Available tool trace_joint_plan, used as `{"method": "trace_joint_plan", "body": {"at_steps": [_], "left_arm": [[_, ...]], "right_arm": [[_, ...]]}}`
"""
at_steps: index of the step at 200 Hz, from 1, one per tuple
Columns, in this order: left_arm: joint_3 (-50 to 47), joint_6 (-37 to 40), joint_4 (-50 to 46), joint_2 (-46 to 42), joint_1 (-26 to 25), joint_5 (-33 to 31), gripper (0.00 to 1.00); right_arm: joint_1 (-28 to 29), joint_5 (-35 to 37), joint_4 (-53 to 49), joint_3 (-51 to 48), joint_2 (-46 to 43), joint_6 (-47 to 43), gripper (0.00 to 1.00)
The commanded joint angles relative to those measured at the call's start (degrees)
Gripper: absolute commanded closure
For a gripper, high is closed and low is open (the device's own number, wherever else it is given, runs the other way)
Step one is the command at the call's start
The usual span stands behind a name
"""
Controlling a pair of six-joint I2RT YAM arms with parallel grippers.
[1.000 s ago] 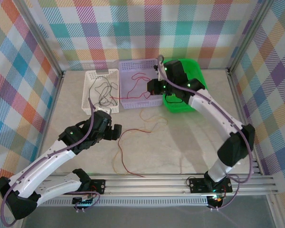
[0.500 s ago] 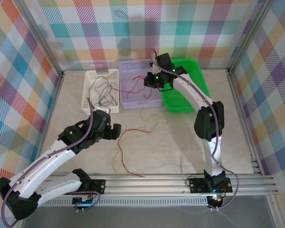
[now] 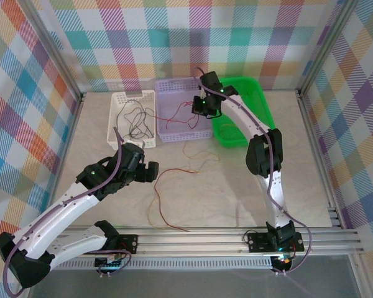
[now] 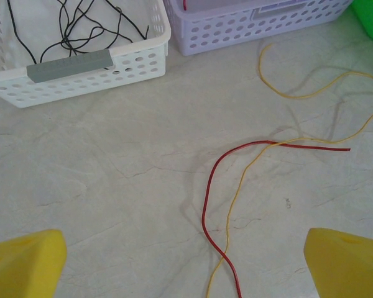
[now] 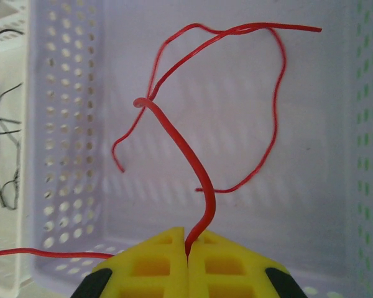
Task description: Untangle the cables
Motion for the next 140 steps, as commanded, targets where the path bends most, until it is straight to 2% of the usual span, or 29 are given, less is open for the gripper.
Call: {"method": "trace_joint_plan", "body": {"at_steps": [1,29,61,101,140], "left_arm": [[-0.6,0.3,1.3,0.1,0.8,0.7,0.03],[-0.5,0.3,1.3,0.3,1.0,0.9,0.02],[-0.5,0.3,1.4,0.3,1.2,1.2,0.03],[-0.5,0.3,1.5,0.8,1.4,1.7,0.03],[-0.5,0.3,1.4,1.2,1.6,2.1,0.03]], "right_arm": [[-0.3,4.3,-4.3,4.3,3.2,-0.2,1.0],[-0.3,4.2,-6.8,8.4,6.5,-0.3,1.0],[-0.3,3.8,-6.9,8.8,7.0,-0.2,1.0],[-0.2,2.7,-7.4,9.5,6.2,-0.2,0.87],[0.4,1.4,-7.5,11.1,4.3,0.0,0.69]]}}
